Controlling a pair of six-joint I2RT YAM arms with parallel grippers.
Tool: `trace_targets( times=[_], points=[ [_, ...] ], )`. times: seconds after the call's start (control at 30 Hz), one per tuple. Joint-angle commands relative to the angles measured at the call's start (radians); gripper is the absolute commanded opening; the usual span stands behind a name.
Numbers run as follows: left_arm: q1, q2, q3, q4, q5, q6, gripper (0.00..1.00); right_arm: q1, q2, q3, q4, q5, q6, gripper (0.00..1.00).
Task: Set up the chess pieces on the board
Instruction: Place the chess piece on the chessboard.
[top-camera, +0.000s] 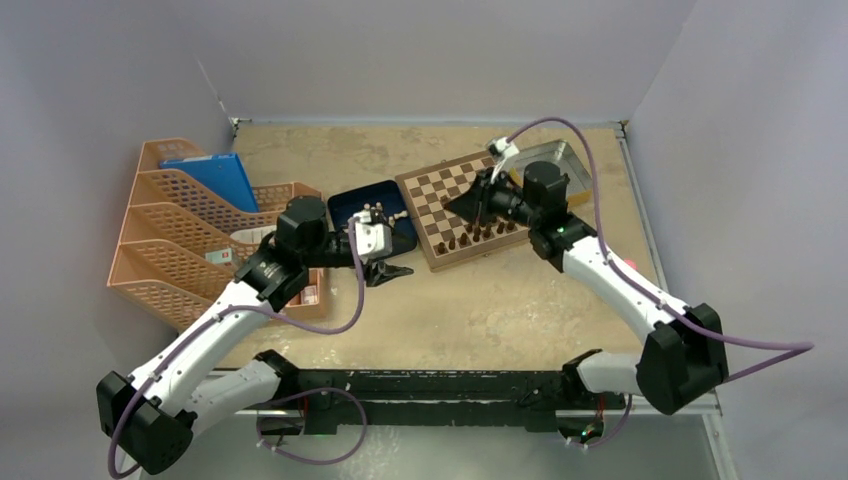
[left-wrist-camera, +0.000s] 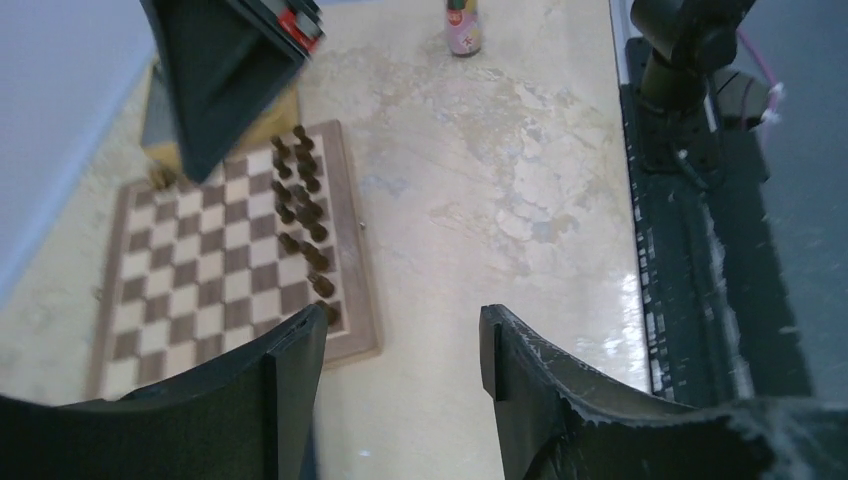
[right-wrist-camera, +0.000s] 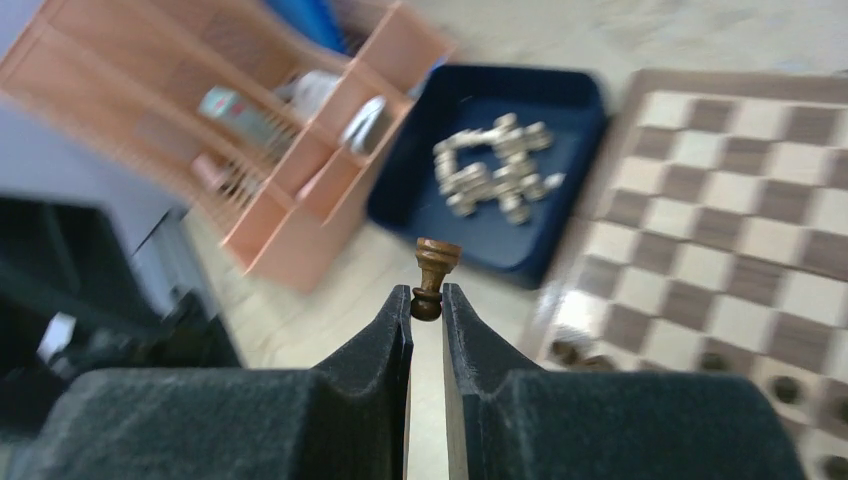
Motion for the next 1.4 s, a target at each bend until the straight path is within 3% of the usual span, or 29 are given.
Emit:
trace_targets(
  times=[0.0,0.23,0.43,0.67,1.37],
  points=[
    [-0.003,-0.041,0.051,0.022,0.073,0.374,0.58,0.083,-0.061,-0.062,0.097,-0.193,0.040,0.07],
    [-0.003,-0.003,0.089,-0.110,0.065,0.687,0.59,0.169,-0.080,-0.097,0.088,-0.305,0.017,0.06],
    [-0.005,0.051,0.141,-0.234,0.059,0.811,0.58,0.201,-0.098,-0.101,0.094,-0.355,0.018,0.07],
    [-0.020,0.091,0.174,-0.322,0.085,0.879,0.56,0.218,-0.106,-0.092,0.097,-0.372,0.028,0.08],
    [-0.034,0.144,0.179,-0.349,0.070,0.946,0.48,0.238,-0.032,-0.026,0.049,-0.355,0.023,0.08]
  ],
)
